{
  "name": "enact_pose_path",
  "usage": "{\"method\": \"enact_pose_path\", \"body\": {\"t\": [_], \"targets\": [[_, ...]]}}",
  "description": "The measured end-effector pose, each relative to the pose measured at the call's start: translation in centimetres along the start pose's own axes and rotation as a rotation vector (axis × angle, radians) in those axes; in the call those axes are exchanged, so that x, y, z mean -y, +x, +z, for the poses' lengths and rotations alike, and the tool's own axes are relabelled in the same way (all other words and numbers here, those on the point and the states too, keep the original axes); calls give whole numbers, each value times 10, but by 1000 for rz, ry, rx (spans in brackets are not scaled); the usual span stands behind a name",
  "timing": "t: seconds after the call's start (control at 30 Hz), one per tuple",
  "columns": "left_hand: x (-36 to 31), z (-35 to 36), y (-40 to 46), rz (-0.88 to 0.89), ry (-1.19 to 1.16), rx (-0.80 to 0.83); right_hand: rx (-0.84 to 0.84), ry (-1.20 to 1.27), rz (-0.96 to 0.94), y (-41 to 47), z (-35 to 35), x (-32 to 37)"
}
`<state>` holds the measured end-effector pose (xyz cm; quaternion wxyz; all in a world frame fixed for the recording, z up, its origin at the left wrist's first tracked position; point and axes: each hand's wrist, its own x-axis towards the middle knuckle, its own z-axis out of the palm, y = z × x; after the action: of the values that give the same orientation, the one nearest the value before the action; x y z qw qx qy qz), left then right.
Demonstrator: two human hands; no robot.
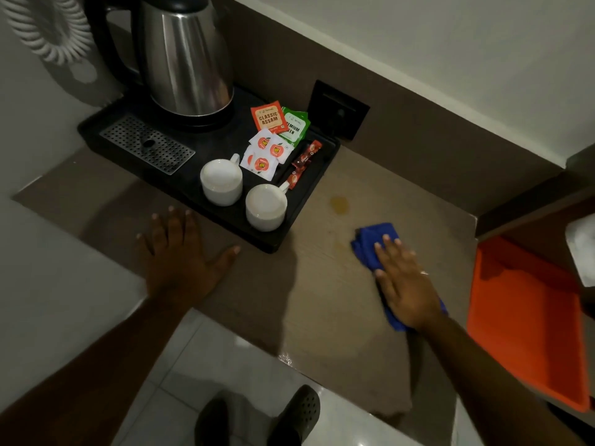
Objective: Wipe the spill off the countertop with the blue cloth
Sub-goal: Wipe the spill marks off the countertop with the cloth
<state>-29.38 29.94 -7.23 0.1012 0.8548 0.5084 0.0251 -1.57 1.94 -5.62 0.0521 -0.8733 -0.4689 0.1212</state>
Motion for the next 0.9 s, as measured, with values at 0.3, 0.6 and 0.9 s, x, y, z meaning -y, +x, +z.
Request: {"method": "enact_pose_path", "body": {"t": [0.3, 0.6, 0.9], "targets": [[2, 8, 4, -31, -10, -2, -161, 154, 814, 133, -14, 48], [4, 9, 6, -39, 10, 20, -45, -15, 94, 71, -20, -31], [-1, 1, 4, -49, 2, 38, -169, 237, 1086, 170, -35, 9]]}}
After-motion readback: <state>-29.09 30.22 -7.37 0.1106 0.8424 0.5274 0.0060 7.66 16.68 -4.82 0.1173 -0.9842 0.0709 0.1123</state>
